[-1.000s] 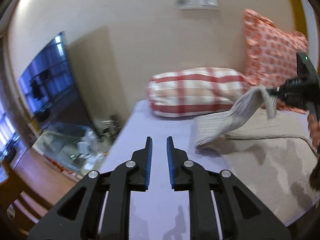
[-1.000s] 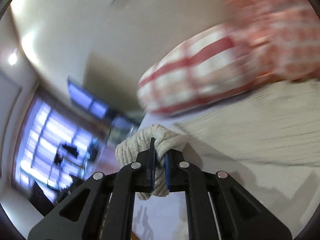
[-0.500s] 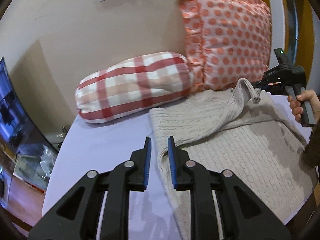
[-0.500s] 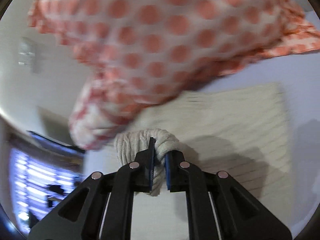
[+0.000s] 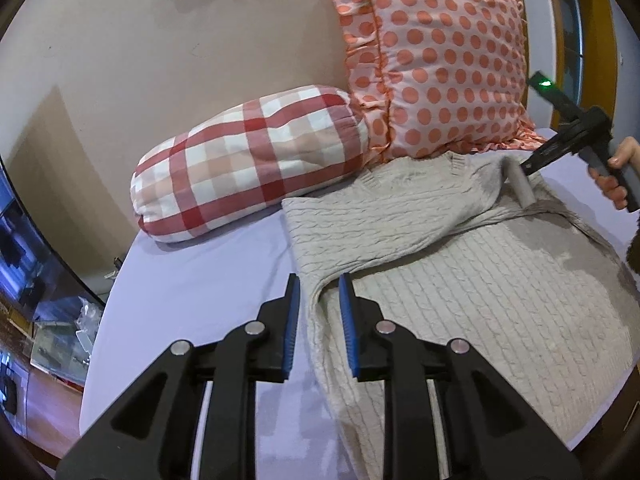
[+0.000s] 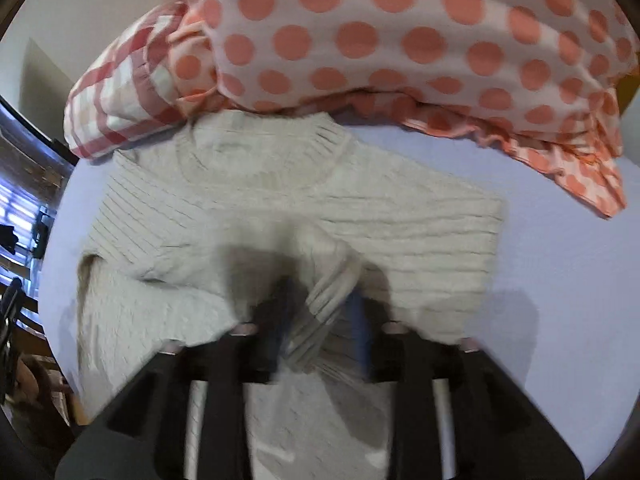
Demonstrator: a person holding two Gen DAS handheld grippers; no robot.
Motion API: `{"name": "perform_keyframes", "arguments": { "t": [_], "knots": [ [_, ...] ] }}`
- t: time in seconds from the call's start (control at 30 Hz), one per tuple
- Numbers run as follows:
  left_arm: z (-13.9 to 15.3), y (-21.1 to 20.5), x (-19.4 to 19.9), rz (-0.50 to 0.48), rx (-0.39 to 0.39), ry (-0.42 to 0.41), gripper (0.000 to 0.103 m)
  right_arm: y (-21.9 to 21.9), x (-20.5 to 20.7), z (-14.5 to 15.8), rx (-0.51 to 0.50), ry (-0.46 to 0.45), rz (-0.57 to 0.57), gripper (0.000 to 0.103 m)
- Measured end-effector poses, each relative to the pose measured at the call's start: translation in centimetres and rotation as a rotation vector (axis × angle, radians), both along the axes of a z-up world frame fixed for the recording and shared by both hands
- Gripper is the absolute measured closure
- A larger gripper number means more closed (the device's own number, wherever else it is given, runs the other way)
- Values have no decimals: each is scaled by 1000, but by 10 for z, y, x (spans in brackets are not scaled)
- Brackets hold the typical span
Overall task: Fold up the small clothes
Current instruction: 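Lower the sleeve onto the sweater and open the right tool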
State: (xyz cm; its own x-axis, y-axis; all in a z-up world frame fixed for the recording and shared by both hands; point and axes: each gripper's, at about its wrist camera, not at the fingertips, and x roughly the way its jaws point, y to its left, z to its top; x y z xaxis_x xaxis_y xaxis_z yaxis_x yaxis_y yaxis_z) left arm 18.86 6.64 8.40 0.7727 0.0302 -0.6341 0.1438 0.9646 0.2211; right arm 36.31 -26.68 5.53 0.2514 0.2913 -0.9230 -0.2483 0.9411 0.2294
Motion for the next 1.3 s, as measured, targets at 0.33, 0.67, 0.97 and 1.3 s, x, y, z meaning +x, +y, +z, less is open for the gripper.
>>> {"name": "perform_keyframes", "arguments": {
  "t": [0.33, 0.67, 0.97, 1.3],
  "knots": [
    [-8, -5, 0, -25, -26, 14, 82, -67, -49, 25, 441, -35, -293, 35],
    [-3, -8, -15, -37, -28, -6, 81, -39, -46, -39, 784, 278, -649, 30],
    [-5, 3, -19, -25, -52, -5, 80, -47, -24, -11, 620, -61, -606, 95],
    [-23, -7, -17, -63, -64, 32, 78, -52, -26, -29, 302, -29, -530, 66]
  ]
}}
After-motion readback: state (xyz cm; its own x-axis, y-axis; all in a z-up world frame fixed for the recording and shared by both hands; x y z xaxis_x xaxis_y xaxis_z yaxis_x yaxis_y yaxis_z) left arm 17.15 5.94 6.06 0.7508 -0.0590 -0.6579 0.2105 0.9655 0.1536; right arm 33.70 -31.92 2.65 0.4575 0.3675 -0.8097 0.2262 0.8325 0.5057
